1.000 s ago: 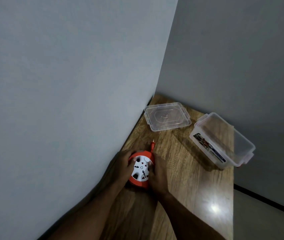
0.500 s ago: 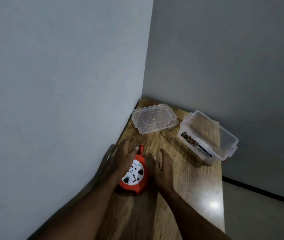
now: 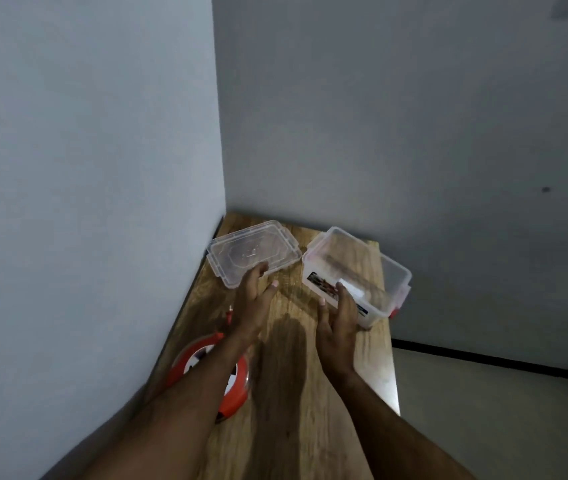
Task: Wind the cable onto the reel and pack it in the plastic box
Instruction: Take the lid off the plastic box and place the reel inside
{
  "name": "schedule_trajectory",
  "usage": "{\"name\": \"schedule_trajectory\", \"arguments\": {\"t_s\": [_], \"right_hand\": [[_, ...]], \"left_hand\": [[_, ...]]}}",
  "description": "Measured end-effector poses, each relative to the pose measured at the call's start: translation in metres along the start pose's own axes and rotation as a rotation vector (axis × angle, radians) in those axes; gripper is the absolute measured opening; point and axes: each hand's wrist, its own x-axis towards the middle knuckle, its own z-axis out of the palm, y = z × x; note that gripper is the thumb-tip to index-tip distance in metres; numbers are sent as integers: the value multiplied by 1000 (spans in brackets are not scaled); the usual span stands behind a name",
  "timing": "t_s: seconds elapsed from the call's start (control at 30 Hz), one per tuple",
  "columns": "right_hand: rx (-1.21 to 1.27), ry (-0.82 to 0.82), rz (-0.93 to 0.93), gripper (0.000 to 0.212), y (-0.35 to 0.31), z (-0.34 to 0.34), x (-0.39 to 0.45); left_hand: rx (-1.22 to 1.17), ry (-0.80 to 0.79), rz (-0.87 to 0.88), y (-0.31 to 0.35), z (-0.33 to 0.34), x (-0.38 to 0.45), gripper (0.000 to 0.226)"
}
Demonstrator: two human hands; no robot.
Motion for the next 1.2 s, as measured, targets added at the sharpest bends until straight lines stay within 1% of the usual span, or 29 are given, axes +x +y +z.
{"name": "schedule_trajectory", "arguments": {"t_s": [0.1, 0.23, 0.33, 0.4, 0.53, 0.7, 0.9, 1.03, 1.2], "right_hand": [[-13, 61, -4, 47, 5, -16, 16], [-101, 172, -20, 48, 10, -34, 39], [-164, 262, -33, 51, 13, -44, 54], [-192, 330, -24, 48, 17, -50, 65], [-227, 415, 34, 46, 31, -61, 87], [-191, 431, 141, 56, 51, -67, 107], [-31, 415, 284, 67, 71, -63, 122], [72, 389, 290, 67, 78, -62, 128], [174, 372, 279, 70, 82, -63, 131]], "left_hand": [[17, -13, 12, 6, 20, 16, 43], [-14, -33, 8, 15, 46, 36, 42], [-49, -37, -31, 19, 65, 52, 42], [-59, -38, -56, 20, 75, 64, 44], [-74, -24, -122, 19, 92, 87, 48], [-49, -24, -204, 18, 107, 117, 50], [-37, -131, -274, 16, 120, 146, 45], [-59, -213, -294, 16, 124, 151, 40], [-97, -217, -319, 18, 124, 151, 38]]}}
